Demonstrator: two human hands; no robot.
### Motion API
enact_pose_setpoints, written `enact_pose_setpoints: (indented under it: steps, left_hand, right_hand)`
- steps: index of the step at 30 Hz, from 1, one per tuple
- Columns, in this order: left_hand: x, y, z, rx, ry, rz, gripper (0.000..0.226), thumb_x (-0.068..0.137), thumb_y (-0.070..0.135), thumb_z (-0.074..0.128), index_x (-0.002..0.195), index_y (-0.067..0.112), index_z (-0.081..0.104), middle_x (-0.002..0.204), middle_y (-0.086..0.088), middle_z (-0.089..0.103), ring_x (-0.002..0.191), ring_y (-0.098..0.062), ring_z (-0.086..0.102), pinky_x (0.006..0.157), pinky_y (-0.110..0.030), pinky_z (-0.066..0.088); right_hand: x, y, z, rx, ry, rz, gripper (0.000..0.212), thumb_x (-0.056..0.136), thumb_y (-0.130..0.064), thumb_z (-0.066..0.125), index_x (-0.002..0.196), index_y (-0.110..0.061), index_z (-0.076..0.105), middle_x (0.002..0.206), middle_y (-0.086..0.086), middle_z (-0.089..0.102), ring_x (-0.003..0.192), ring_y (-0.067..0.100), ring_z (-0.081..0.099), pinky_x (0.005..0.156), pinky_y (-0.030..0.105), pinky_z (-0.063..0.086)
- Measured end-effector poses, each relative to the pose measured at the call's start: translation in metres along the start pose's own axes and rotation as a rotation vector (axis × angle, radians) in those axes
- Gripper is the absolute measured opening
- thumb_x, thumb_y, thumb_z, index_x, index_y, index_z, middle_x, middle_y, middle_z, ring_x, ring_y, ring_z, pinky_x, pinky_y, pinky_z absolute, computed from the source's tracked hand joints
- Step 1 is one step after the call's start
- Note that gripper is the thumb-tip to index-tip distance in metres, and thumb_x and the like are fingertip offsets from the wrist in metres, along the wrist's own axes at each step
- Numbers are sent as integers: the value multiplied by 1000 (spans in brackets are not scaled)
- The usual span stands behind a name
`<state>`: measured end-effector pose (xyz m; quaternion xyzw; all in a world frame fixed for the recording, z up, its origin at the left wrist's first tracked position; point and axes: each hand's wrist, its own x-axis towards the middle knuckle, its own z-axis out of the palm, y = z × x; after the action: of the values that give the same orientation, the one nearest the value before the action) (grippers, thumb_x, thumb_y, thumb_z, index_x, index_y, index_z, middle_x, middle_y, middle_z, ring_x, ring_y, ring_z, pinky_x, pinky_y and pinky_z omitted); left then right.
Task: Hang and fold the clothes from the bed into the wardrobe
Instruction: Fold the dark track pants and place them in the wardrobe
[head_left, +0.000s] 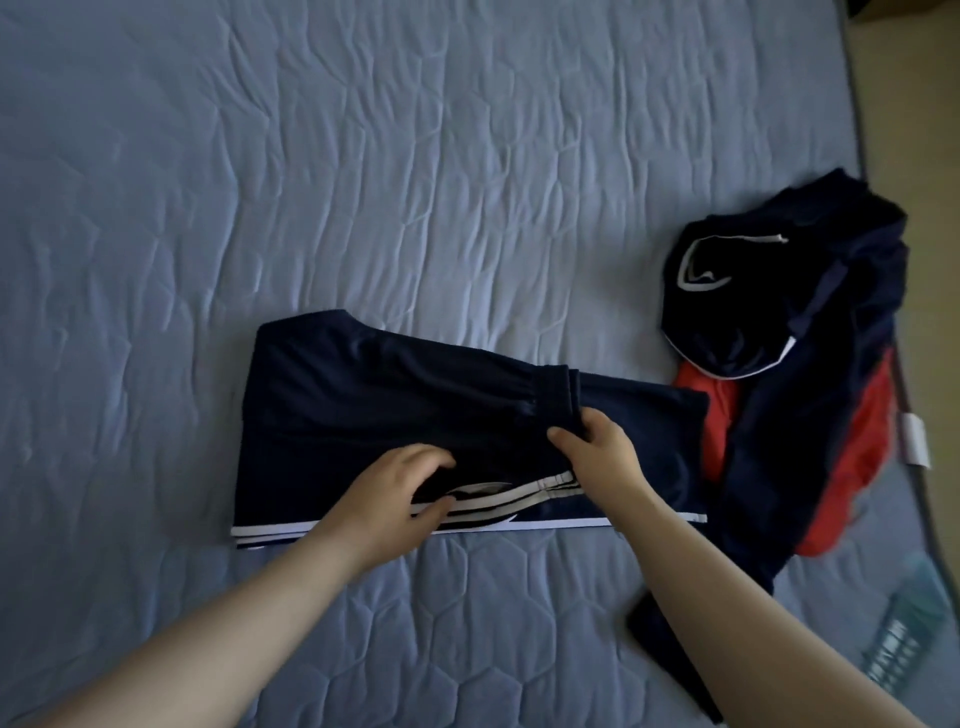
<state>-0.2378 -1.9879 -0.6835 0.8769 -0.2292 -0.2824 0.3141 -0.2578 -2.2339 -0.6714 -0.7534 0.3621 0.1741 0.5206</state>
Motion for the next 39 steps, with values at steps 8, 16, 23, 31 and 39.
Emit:
enact_pose_setpoints:
  steps: [8,16,23,31,39]
  left_hand:
    - [50,49,42,3,-22,40,35,90,31,60,124,21,57,126,11,55,117,-4,47,94,-12,33]
    - [84,86,87,39,-75,68,36,90,31,59,124,21,56,127,10,54,118,-6,46,93,-16,37]
    - [101,93,115,125,-96,29,40,93,29,55,131,16,53,135,5,50,126,-13,42,104,-22,34]
    - [104,86,122,217,-69,-41,41,95,29,51,134,14,51,137,3,49,128,-16,40,105,-26,34]
    - [102,84,125,202,-50,-43,39,95,28,51,132,13,52,134,2,51,125,-16,42,102,-26,37]
  right_hand:
    - [16,40,-82,0,96,11,6,92,-16,61,96,-20,63,91,-1,69,85,14,65,74,25,51]
    - [26,84,-136,-15,177,6,16,91,-13,62,85,-27,58,79,-12,62,72,0,57,55,5,41]
    - [46,115,-144,-61,195,61,12,91,-17,62,103,-16,61,85,-6,61,80,12,57,69,22,41]
    - [54,126,-130,-45,194,104,15,92,-17,61,107,-13,60,91,-2,63,84,14,56,69,21,38]
    - [38,124,-116,-277,372,178,61,87,-32,69,134,-6,41,131,17,44,118,35,47,96,40,41]
